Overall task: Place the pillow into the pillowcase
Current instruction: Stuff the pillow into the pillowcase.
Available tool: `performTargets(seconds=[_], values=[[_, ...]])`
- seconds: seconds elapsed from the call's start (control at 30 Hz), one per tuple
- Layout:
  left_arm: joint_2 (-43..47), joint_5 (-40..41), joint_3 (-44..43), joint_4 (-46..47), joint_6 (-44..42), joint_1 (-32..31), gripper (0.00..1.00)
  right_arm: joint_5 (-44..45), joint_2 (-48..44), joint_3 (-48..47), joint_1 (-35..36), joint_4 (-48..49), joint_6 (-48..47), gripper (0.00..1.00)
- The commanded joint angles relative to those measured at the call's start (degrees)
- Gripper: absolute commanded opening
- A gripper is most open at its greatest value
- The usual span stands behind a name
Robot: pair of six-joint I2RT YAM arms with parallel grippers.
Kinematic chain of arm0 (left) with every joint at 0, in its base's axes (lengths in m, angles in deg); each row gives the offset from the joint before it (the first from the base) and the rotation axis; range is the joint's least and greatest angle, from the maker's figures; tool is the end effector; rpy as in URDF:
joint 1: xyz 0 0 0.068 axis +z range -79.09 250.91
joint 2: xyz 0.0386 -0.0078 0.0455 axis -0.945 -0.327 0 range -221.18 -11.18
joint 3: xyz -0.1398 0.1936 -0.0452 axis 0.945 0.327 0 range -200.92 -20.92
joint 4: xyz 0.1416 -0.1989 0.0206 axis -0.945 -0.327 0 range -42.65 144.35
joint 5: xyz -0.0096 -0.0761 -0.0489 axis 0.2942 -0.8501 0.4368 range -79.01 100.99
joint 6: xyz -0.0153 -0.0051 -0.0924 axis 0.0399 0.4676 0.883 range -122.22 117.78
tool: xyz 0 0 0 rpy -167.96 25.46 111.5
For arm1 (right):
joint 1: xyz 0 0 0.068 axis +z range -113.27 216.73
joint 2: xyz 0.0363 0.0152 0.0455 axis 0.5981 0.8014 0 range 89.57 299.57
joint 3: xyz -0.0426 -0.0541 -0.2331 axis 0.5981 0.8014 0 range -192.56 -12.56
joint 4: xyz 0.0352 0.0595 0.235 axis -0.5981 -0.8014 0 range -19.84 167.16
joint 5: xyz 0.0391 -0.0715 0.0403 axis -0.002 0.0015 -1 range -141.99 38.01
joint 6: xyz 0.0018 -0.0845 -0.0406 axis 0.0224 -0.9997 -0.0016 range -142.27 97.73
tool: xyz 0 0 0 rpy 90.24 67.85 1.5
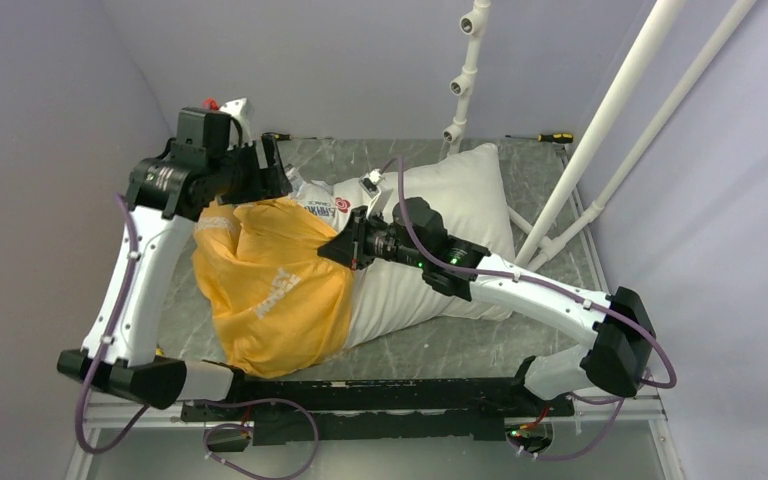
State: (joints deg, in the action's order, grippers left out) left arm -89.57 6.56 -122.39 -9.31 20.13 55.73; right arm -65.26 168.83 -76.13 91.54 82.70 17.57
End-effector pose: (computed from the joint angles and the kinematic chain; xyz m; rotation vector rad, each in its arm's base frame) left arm 0.2676 -0.0794 0.3831 -0.1035 2.3116 -0.4272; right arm 0.1949 0.3099 0.3113 -0.4439 1.9156 1.3585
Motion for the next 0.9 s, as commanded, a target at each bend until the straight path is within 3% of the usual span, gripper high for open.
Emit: performTargets(seconds=[0.0,0.13,0.37,0.4,0.47,0.57,0.67,0.73,0.8,0.87], values=[[6.63,6.6,-2.14,-4.97,0.58,0.15,0.85,5.0,-1.76,-2.62,0.57,-3.29,-4.1,0.0],[5.47,5.95,-1.38,-5.0,-1.08,0.23,0.87,5.34,-1.41,-3.28,1.12,-3.47,-4.76,0.0],[-1.21,-3.75,-0.03,4.84,-1.96,2.89,0.78,4.22,-0.67,-4.81,1.57,-4.08,-5.57,0.0],[-2.52,-4.42,-0.43,5.85,-2.22,3.21,0.74,4.07,-0.69,-4.99,1.66,-4.2,-5.7,0.0],[-5.0,-7.22,-1.49,7.93,-2.77,3.99,0.51,4.06,-0.45,-5.42,1.79,-4.73,-5.86,0.0],[-7.17,-9.7,-4.24,10.55,-2.92,4.28,0.02,4.21,0.04,-6.18,1.8,-5.36,-6.21,0.0],[-7.96,-12.25,-6.7,13.64,-3.0,4.28,0.0,4.05,0.06,-5.97,1.8,-5.36,-6.36,0.0],[-8.6,-14.35,-7.84,16.04,-2.95,4.28,0.0,3.39,0.0,-5.64,1.8,-4.46,-6.64,0.09],[-8.69,-17.52,-7.63,19.93,-2.18,4.28,0.0,3.6,0.01,-5.58,1.93,-3.86,-6.54,0.12],[-9.05,-20.29,-8.01,24.55,-1.18,4.28,0.0,3.48,0.28,-5.93,1.97,-3.8,-7.1,0.29]])
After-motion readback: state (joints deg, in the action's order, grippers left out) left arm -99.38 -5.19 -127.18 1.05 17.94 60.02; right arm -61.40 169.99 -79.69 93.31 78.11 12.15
